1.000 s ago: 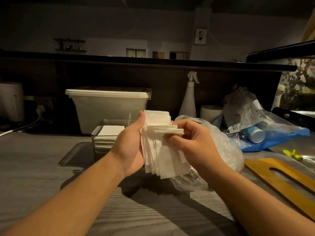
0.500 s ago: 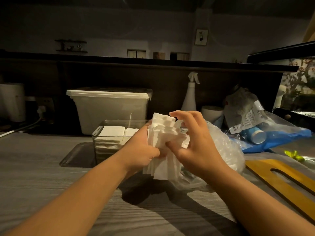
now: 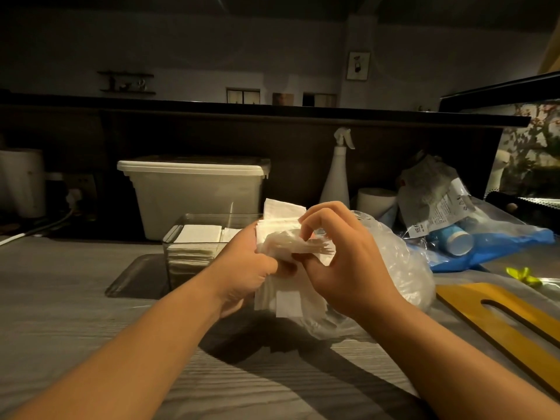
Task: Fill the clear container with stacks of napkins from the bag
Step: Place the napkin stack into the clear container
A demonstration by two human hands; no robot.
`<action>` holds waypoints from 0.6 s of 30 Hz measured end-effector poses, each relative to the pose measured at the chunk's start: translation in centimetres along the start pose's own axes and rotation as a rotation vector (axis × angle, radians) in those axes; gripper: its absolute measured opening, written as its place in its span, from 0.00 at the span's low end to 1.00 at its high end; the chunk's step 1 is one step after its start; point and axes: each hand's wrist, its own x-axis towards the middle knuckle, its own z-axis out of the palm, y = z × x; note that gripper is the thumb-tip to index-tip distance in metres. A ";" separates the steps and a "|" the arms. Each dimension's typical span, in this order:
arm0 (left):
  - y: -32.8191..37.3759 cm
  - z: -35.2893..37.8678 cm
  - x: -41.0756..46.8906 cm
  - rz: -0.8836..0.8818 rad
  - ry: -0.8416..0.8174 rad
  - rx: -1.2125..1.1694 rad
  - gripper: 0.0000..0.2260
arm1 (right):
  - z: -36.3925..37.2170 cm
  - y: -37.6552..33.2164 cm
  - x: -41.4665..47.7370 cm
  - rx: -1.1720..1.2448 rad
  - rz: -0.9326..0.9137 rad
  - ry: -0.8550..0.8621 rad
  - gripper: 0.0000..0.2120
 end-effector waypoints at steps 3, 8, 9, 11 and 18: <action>0.3 -0.1 -0.2 -0.013 -0.044 -0.062 0.23 | 0.0 0.2 -0.1 0.029 0.038 -0.042 0.19; 0.4 -0.4 -0.6 -0.101 -0.119 -0.430 0.17 | -0.7 0.0 -0.2 0.155 0.174 -0.071 0.22; 0.4 -0.4 -0.6 -0.113 -0.105 -0.441 0.14 | -0.8 0.0 -0.1 0.175 0.191 -0.081 0.22; 0.4 -0.2 -0.6 -0.137 -0.082 -0.422 0.14 | -0.8 0.2 0.0 0.184 0.201 -0.098 0.17; 0.3 -0.6 -0.2 -0.170 0.002 -0.456 0.14 | -1.3 0.6 0.6 0.551 0.350 -0.126 0.08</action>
